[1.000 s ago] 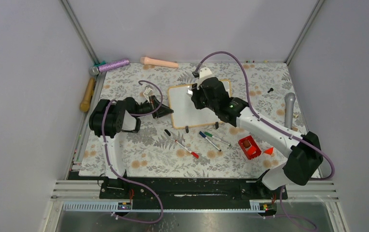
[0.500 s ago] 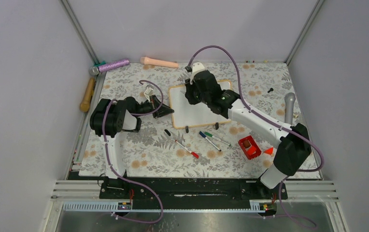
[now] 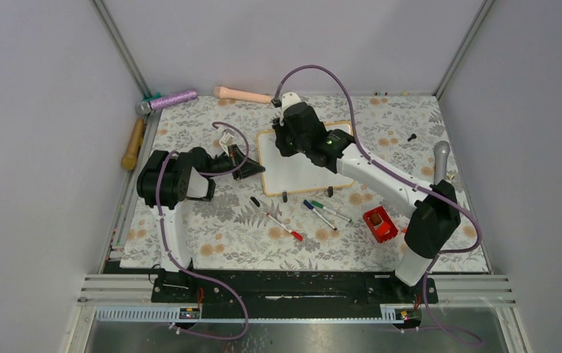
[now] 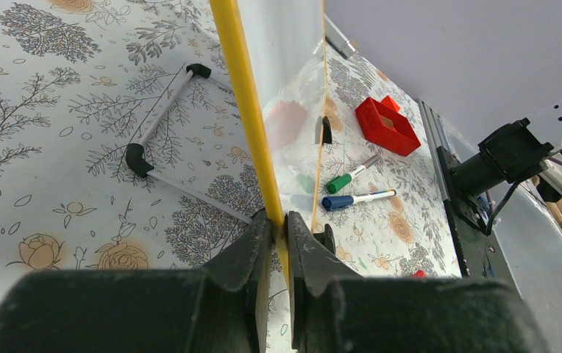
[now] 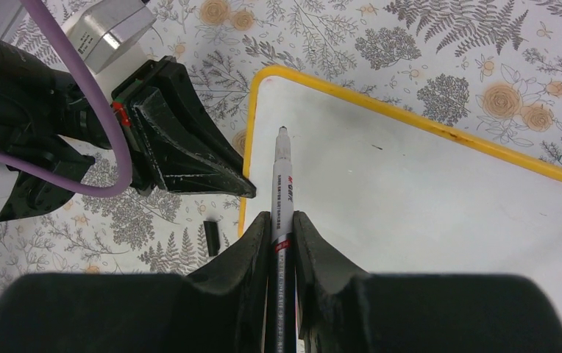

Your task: Write a sentence on the whiteboard

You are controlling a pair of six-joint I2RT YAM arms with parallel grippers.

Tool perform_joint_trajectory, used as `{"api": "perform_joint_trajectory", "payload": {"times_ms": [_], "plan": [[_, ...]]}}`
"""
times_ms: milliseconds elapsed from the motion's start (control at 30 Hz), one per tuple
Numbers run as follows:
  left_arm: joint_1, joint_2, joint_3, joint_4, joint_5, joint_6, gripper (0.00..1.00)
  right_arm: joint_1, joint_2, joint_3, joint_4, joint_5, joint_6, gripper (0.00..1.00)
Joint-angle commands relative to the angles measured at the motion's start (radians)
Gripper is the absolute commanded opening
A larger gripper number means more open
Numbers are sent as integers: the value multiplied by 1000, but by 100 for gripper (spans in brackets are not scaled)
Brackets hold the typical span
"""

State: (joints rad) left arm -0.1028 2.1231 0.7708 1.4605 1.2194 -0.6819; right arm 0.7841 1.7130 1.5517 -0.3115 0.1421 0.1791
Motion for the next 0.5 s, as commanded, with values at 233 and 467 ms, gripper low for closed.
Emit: {"api": "perform_joint_trajectory", "payload": {"times_ms": [233,467], "plan": [[-14,-7,-13,0,69,74,0,27,70,116,-59,36,-22,0],[-15,-5,-11,-1,74,74,0,29,98,142,-69,36,-21,0]]}}
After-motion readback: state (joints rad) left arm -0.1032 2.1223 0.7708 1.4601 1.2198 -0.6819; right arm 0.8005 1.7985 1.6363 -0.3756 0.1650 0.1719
